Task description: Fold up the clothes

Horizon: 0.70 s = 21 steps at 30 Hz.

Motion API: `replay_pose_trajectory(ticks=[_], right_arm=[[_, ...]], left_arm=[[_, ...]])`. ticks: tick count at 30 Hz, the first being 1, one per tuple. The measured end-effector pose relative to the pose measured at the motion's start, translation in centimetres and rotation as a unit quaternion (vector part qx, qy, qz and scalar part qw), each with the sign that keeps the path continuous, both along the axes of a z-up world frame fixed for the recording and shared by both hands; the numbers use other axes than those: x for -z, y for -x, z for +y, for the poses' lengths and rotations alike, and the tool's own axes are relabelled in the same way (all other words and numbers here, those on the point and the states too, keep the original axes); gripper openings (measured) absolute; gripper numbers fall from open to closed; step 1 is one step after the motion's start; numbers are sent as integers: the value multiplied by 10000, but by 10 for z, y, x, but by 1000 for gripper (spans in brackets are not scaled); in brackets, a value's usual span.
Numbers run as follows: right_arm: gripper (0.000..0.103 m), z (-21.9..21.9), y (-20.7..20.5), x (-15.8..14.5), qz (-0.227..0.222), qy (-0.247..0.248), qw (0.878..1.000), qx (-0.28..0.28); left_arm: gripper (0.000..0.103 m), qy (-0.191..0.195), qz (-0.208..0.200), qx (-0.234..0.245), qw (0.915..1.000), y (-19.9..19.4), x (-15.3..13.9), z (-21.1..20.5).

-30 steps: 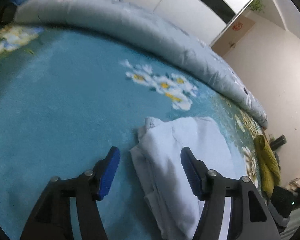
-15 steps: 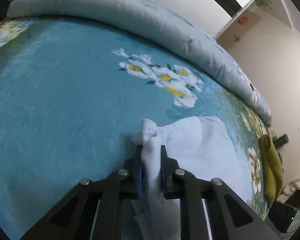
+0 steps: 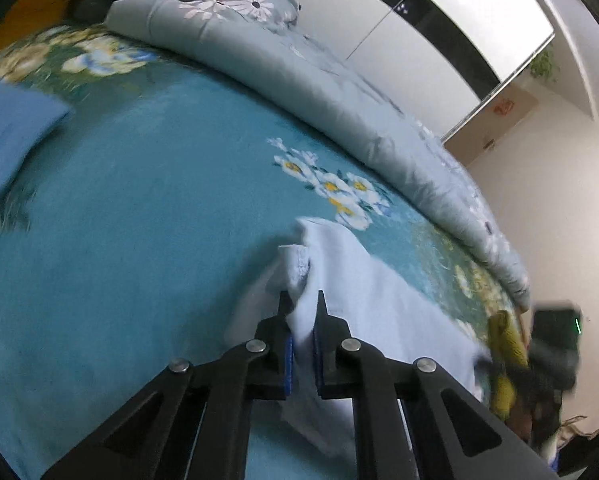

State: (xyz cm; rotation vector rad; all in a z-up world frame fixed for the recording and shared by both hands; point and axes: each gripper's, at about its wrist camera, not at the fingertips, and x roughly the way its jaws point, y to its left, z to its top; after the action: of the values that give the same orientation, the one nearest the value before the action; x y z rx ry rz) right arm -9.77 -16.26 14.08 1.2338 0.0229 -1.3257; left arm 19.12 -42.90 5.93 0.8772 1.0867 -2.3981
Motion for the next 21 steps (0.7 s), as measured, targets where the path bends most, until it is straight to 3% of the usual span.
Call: replay_pose_trajectory(ticks=[2,8,10,15,17,19,21], right_arm=[[11,-6,17,1,34,-162,9998,-135],[11,-7,40,44,-143,-507,9986,-101],[11,-4,41,53,-213,-508,9985,-4],[14,5,37,68,-276,-516,9980,243],[15,7,33,65,-174,-497,9979,366],[28,12,28,59,43,-497,9975,498],[44,21,20,50,204,-438,9965,678]], left_arm=[[8,126,7,-34,9999,-13,6,13],[8,207,-109,7,9997,-10,31,13],[9,298,-30,67,9995,-3,31,9],[9,870,-347,407,9948,24,25,11],[10,754,-340,417,9957,21,26,10],[20,504,-236,337,9979,9,26,4],[41,331,-130,167,9992,-5,25,-2]])
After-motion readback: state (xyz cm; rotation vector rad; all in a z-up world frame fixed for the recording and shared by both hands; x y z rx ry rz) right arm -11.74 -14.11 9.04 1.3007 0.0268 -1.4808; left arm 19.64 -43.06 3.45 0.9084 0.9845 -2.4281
